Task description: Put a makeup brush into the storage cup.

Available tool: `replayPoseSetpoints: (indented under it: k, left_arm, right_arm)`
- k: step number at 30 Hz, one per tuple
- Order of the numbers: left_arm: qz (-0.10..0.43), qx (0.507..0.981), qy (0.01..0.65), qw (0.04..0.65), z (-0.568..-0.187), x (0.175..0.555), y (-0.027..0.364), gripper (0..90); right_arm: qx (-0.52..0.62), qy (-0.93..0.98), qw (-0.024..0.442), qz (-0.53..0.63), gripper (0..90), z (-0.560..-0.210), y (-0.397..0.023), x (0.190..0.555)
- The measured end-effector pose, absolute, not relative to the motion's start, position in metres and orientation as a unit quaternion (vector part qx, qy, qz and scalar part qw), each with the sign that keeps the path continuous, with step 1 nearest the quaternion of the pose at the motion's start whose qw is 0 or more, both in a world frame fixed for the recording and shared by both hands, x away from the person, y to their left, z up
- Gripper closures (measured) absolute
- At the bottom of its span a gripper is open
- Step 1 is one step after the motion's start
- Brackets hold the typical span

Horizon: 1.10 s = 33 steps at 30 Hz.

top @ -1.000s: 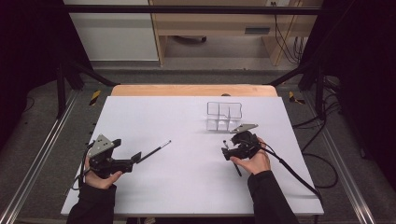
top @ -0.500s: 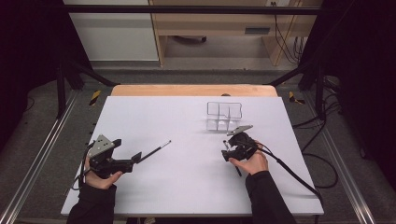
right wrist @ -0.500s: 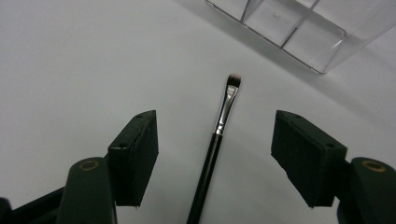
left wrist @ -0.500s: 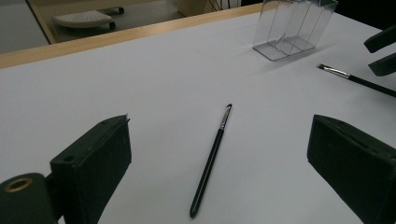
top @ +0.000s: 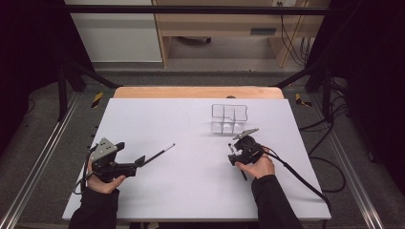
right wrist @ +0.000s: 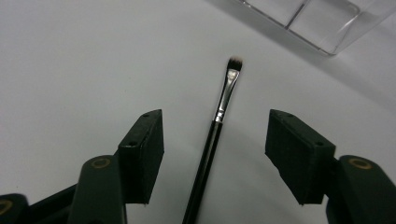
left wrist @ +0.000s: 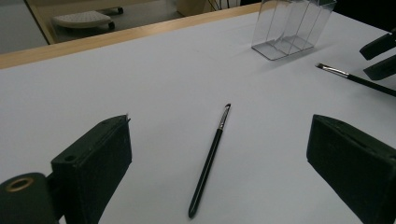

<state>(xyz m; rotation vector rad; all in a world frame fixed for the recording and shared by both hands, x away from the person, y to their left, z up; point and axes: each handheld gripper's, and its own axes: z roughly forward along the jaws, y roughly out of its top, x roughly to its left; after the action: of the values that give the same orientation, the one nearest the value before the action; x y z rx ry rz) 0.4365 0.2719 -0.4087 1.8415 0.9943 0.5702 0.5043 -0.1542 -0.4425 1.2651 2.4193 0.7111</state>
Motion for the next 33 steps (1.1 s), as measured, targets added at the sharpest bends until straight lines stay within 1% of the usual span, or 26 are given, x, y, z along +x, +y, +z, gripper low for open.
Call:
replayPoseSetpoints:
  k: [17,18,19,21,33]
  left_arm:
    - [0.233,0.752,0.403,0.468,-0.408,0.436,0.272,6.4]
    - [0.233,0.752,0.403,0.468,-0.408,0.436,0.272,6.4]
    - [0.233,0.752,0.403,0.467,-0.408,0.436,0.272,6.4]
    - [0.232,0.752,0.403,0.468,-0.408,0.436,0.272,6.4]
    - [0.232,0.752,0.403,0.467,-0.408,0.436,0.272,6.6]
  right_arm:
    - [0.457,0.850,0.138,0.220,58.7,-0.458,-0.153,0.509]
    - [0.457,0.850,0.138,0.220,58.7,-0.458,-0.153,0.509]
    - [0.459,0.850,0.137,0.221,61.3,-0.458,-0.152,0.509]
    - [0.461,0.849,0.134,0.222,62.6,-0.458,-0.152,0.510]
    - [0.465,0.849,0.116,0.223,78.7,-0.457,-0.153,0.509]
